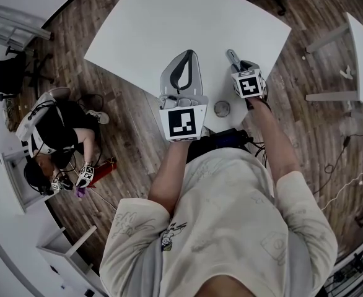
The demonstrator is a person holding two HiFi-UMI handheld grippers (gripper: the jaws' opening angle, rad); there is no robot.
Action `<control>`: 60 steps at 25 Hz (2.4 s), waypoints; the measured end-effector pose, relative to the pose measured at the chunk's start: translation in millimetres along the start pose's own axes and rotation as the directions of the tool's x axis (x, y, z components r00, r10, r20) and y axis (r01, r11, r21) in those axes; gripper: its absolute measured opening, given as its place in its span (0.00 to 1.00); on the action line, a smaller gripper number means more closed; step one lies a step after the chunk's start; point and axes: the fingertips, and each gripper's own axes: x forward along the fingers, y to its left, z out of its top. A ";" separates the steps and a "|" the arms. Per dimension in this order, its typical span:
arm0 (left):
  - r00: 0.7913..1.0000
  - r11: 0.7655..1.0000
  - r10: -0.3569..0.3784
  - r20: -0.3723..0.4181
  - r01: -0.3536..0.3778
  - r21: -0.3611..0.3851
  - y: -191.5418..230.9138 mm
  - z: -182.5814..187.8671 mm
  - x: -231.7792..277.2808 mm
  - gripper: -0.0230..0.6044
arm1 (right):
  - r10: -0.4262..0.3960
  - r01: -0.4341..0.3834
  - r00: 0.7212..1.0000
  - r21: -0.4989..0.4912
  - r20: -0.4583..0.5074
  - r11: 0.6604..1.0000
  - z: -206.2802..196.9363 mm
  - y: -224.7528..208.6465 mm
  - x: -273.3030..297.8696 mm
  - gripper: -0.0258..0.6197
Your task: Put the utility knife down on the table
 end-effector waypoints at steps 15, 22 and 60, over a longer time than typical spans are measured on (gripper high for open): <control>1.000 1.000 0.004 0.004 -0.004 -0.001 0.3 4.1 -1.6 0.07 | 0.008 -0.008 1.000 0.008 -0.002 1.000 0.0 1.5 -3.0 0.28; 1.000 1.000 -0.001 0.002 0.001 -0.001 1.3 9.3 -1.4 0.07 | 0.016 -0.016 1.000 0.021 -0.008 1.000 2.2 1.8 -7.2 0.33; 1.000 1.000 -0.011 0.008 0.011 0.003 -4.0 9.1 -0.3 0.07 | 0.021 -0.024 0.989 0.024 0.145 0.999 31.7 6.4 -31.4 0.39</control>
